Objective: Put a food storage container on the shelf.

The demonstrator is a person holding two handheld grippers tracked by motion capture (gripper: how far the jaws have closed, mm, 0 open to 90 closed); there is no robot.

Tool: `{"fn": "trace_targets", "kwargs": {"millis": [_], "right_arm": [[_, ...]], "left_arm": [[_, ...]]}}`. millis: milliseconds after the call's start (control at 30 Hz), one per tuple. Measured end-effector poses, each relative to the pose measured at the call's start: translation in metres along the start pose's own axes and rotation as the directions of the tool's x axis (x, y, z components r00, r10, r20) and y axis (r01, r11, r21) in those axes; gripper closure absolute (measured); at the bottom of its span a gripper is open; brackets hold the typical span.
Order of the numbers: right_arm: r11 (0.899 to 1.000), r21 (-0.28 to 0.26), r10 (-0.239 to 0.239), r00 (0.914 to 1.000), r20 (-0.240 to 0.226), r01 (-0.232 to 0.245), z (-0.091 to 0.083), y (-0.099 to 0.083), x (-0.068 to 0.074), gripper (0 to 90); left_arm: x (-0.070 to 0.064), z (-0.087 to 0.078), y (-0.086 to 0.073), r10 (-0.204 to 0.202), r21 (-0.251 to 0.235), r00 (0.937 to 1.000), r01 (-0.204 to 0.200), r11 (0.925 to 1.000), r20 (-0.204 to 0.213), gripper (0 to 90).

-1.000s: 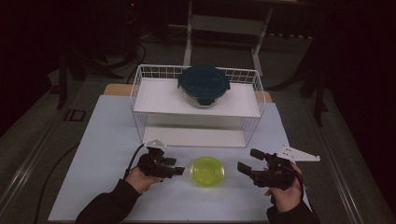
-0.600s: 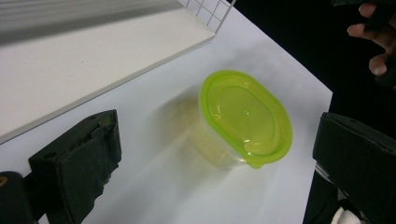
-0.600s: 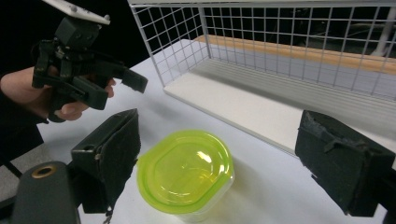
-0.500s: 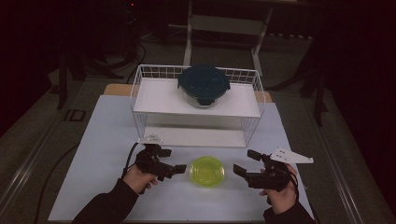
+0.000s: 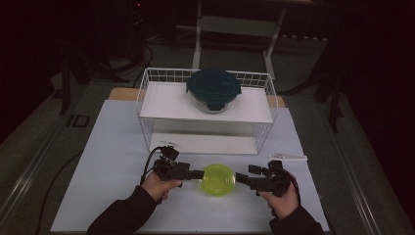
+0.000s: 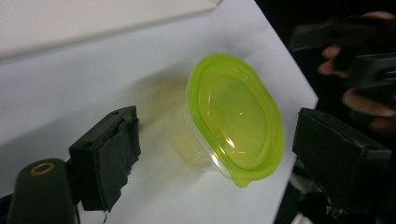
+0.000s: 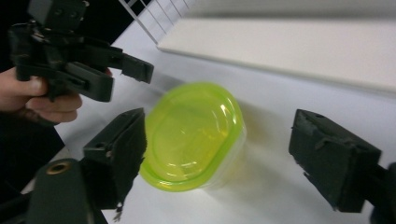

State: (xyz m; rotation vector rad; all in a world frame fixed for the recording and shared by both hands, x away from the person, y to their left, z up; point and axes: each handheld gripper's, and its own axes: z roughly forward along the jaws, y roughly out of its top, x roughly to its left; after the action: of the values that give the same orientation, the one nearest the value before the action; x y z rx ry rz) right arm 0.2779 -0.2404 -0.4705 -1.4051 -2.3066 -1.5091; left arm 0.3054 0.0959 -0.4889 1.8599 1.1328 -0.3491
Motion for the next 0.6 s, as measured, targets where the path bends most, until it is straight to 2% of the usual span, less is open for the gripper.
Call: {"fn": "trace_targets", "kwargs": {"millis": [67,100,133,233,300,333,400,433,467,500,567,600], "right_arm": [[1.0,0.011,0.011,0.9999,-0.005,-0.011,0.003,-0.001,-0.002,24.8],[0.999,0.025,0.029,0.9996,-0.001,-0.029,0.006,-0.001,-0.003,30.2],[0.994,0.053,0.1,0.995,-0.005,-0.099,0.009,-0.002,-0.006,37.7],[0.986,0.088,0.144,0.9895,-0.01,-0.143,0.015,-0.003,-0.007,43.9],[0.983,0.101,0.153,0.9882,-0.011,-0.151,0.017,-0.003,-0.007,43.9],[0.977,0.127,0.17,0.9854,-0.005,-0.168,0.023,-0.004,-0.008,49.9],[0.973,0.155,0.168,0.9857,0.019,-0.169,0.028,-0.005,-0.009,53.7],[0.972,0.157,0.174,0.9844,0.027,-0.176,0.03,-0.006,-0.009,56.4],[0.968,0.158,0.191,0.9812,0.024,-0.193,0.031,-0.007,-0.01,59.0],[0.968,0.158,0.191,0.9812,0.024,-0.193,0.031,-0.007,-0.01,59.0],[0.964,0.171,0.204,0.9785,0.029,-0.206,0.035,-0.009,-0.011,65.5],[0.962,0.177,0.21,0.9775,0.023,-0.21,0.035,-0.009,-0.011,67.1]], "left_arm": [[0.001,0.002,0.0,-0.016,0.006,0.9999,0.016,0.9999,0.005,16.8],[0.003,0.006,-0.001,-0.041,0.019,0.9988,0.041,0.999,0.027,16.8],[0.003,0.008,-0.002,-0.054,0.028,0.9981,0.053,0.9982,0.029,17.9],[0.004,0.014,-0.004,-0.091,0.044,0.9953,0.089,0.995,0.032,24.0],[0.004,0.014,-0.004,-0.091,0.044,0.9953,0.089,0.995,0.032,27.2],[0.006,0.02,-0.005,-0.117,0.063,0.993,0.116,0.9913,0.013,33.1],[0.006,0.022,-0.006,-0.106,0.083,0.9944,0.104,0.991,0.01,35.5],[0.006,0.023,-0.007,-0.113,0.084,0.9936,0.112,0.9902,0.007,35.9],[0.007,0.023,-0.007,-0.124,0.082,0.9922,0.122,0.9891,0.014,40.9],[0.007,0.023,-0.007,-0.124,0.082,0.9922,0.122,0.9891,0.014,45.2],[0.008,0.024,-0.007,-0.127,0.086,0.9919,0.126,0.9883,0.007,55.1],[0.009,0.024,-0.008,-0.129,0.084,0.9914,0.128,0.9883,0.017,58.7]]}}
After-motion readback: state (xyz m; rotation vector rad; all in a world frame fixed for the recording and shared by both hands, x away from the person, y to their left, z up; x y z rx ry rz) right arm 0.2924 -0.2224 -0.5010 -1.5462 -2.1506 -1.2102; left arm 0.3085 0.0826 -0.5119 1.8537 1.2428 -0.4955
